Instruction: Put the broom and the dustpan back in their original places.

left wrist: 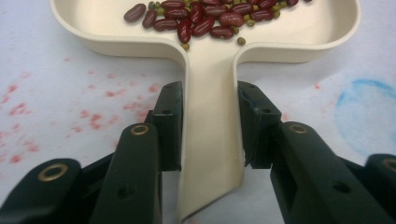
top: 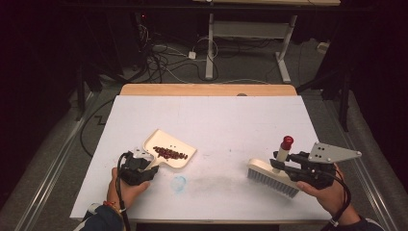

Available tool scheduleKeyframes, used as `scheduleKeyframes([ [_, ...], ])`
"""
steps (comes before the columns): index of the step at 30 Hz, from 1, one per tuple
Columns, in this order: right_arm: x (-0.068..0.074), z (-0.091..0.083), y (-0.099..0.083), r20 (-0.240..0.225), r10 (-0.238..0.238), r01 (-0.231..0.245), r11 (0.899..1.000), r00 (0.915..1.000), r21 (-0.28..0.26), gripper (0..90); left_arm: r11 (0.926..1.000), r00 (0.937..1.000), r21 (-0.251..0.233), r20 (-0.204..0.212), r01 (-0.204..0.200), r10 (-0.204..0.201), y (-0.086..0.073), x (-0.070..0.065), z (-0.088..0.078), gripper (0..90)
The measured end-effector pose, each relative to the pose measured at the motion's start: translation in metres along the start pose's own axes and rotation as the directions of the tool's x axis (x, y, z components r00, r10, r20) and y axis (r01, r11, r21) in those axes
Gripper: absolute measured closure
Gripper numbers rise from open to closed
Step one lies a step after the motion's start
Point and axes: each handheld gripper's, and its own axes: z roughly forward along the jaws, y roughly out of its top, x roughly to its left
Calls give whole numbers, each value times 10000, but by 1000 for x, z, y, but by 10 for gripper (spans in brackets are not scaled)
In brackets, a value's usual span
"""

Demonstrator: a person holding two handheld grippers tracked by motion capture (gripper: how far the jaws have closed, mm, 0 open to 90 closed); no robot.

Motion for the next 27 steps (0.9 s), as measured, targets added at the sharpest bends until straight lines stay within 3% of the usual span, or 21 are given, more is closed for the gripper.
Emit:
scheduleKeyframes([
  [6,-5,-1,5,-881,37,-26,9999,9961,124,699,9983,9978,-106,-342,566,-570,-4,13,-1,633],
  [9,-9,0,6,-1381,249,-213,9994,9901,280,699,9946,9924,-137,-671,1025,-1032,-5,15,-1,633],
  [13,-16,5,5,-1653,464,-366,9974,9852,618,699,9922,9854,-169,-1159,1237,-1248,-3,9,2,628],
  [17,-24,12,6,-1564,424,-271,9947,9868,988,698,9873,9797,-332,-1232,1552,-1581,0,3,7,617],
  [19,-30,17,7,-1550,461,-293,9936,9868,1091,698,9856,9798,-348,-1084,1654,-1682,1,-1,8,552],
  [22,-43,26,8,-1421,692,-521,9913,9874,1208,695,9884,9875,-402,-523,1467,-1487,2,-7,9,534],
  [27,-69,43,14,-868,936,-777,9821,9918,1716,644,9931,9921,-323,-506,1132,-1147,4,-14,11,487],
])
